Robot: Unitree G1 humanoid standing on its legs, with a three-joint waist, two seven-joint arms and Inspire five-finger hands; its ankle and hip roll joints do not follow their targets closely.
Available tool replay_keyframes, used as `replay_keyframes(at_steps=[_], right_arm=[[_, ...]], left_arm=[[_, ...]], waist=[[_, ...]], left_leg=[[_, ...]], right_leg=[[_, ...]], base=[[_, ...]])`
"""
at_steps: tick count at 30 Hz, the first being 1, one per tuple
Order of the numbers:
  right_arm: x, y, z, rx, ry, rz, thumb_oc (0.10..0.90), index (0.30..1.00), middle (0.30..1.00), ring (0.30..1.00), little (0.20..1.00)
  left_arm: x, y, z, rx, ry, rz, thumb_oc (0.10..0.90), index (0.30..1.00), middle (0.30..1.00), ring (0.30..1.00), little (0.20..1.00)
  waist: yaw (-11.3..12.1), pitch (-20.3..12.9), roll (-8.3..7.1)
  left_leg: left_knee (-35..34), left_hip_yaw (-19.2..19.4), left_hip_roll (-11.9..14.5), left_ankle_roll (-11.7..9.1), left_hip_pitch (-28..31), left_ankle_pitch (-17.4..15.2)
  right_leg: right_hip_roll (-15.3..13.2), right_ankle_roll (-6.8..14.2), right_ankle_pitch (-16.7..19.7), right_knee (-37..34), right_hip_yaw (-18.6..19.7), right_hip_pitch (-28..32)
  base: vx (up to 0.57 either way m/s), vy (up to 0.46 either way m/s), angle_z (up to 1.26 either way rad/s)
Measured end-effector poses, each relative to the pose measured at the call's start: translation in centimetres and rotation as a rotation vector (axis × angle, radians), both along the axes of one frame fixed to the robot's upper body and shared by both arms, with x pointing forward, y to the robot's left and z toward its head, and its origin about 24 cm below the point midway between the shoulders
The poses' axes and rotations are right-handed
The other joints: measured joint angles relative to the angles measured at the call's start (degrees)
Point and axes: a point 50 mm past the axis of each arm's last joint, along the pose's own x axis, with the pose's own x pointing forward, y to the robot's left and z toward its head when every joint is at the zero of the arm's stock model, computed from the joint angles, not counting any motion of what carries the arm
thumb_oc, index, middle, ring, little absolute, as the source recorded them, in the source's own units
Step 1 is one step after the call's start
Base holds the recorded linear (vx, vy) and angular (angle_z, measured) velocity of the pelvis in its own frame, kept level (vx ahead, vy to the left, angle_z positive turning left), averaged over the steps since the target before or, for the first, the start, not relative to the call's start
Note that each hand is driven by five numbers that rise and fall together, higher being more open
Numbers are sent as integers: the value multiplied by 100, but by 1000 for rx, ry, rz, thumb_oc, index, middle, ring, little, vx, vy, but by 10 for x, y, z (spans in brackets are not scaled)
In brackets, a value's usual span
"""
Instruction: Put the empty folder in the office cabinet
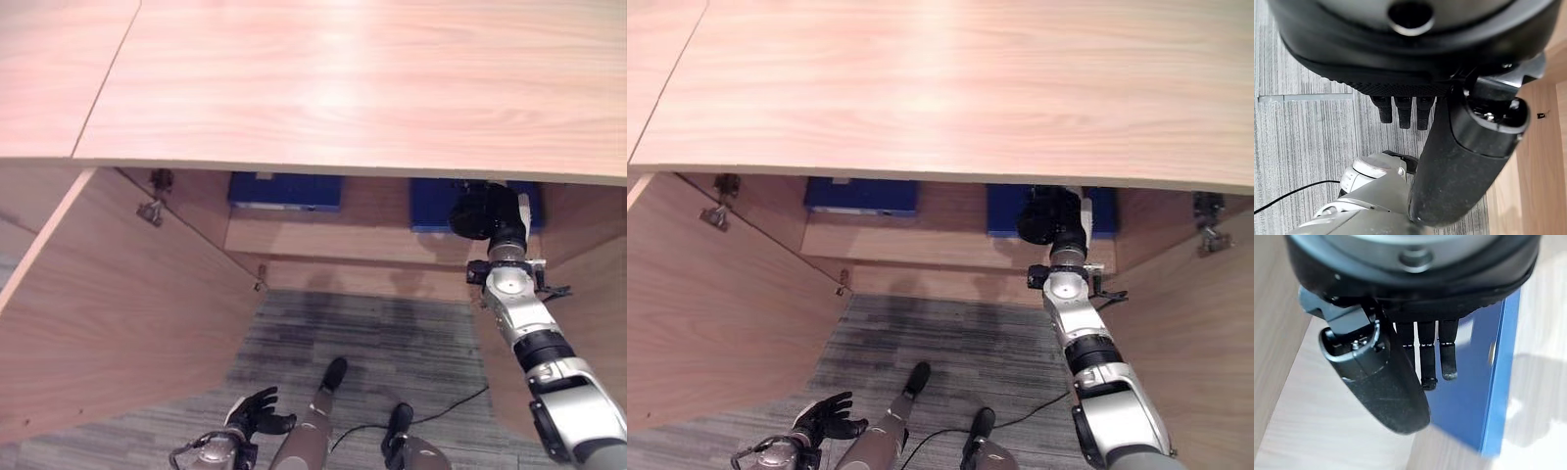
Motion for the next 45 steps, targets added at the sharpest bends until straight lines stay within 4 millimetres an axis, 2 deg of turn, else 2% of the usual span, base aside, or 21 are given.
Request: replay_keyframes(at_steps=[6,11,18,22,27,32,33,37,41,45], right_arm=[[-3,-4,-5,-82,44,19,400,300,300,300,300],[2,-8,-10,-121,102,10,400,300,300,300,300],[12,-19,-1,-190,153,-34,400,300,300,300,300],[23,-27,21,-214,148,-82,400,300,300,300,300],[26,-34,26,-221,171,-123,400,300,300,300,300],[25,-41,28,-224,187,-153,400,300,300,300,300],[24,-45,31,-226,182,-164,400,300,300,300,300],[22,-53,34,-220,184,-197,400,300,300,300,300],[21,-63,46,-200,151,-256,400,300,300,300,300],[23,-62,54,-199,122,-266,400,300,300,300,300]], left_arm=[[-7,1,-3,14,15,-12,800,900,900,900,900],[-15,2,-5,16,28,-14,800,900,900,900,900],[-25,2,-8,20,56,-20,800,900,900,900,900],[-22,-1,-8,21,43,-46,800,900,900,900,900],[-23,-3,-8,21,43,-60,800,900,900,900,900],[-23,-4,-8,22,41,-65,800,900,900,900,900],[-22,-4,-8,22,36,-66,800,900,900,900,900],[-21,-5,-7,19,31,-67,800,900,900,900,900],[-18,-10,-5,6,8,-91,800,900,900,900,900],[-16,-12,-4,3,-5,-97,800,900,900,900,900]], waist=[[10,-10,17],[41,-15,26],[61,-22,84],[182,-14,139],[367,62,221],[399,244,295],[412,402,306],[466,584,342],[479,825,492],[477,826,494]], left_leg=[[0,18,13,-46,78,-38],[0,8,4,-50,91,-52],[0,-77,-31,-51,17,-54],[16,-92,-31,-49,-257,-3],[15,-105,-40,-57,-371,4],[14,-126,-56,-81,-521,15],[15,-129,-54,-98,-543,30],[14,-141,-51,-112,-639,40],[15,-189,-71,-130,-681,53],[15,-197,-109,-149,-752,66]], right_leg=[[55,33,191,-446,5,271],[66,38,201,-494,6,310],[58,51,171,-422,-38,234],[17,58,75,-143,-54,-149],[-49,76,-103,165,-64,-397],[-134,32,-311,607,-66,-725],[-150,16,-372,737,-58,-803],[-186,10,-474,951,-71,-992],[-252,-14,-591,1183,-87,-1108],[-331,-48,-727,1469,-67,-1308]], base=[[-2,-1,-1],[0,0,0],[-25,-3,5],[-55,2,1],[-7,-8,3],[24,-30,2],[-19,-8,3],[-5,-4,2],[-7,9,6],[-1,4,4]])
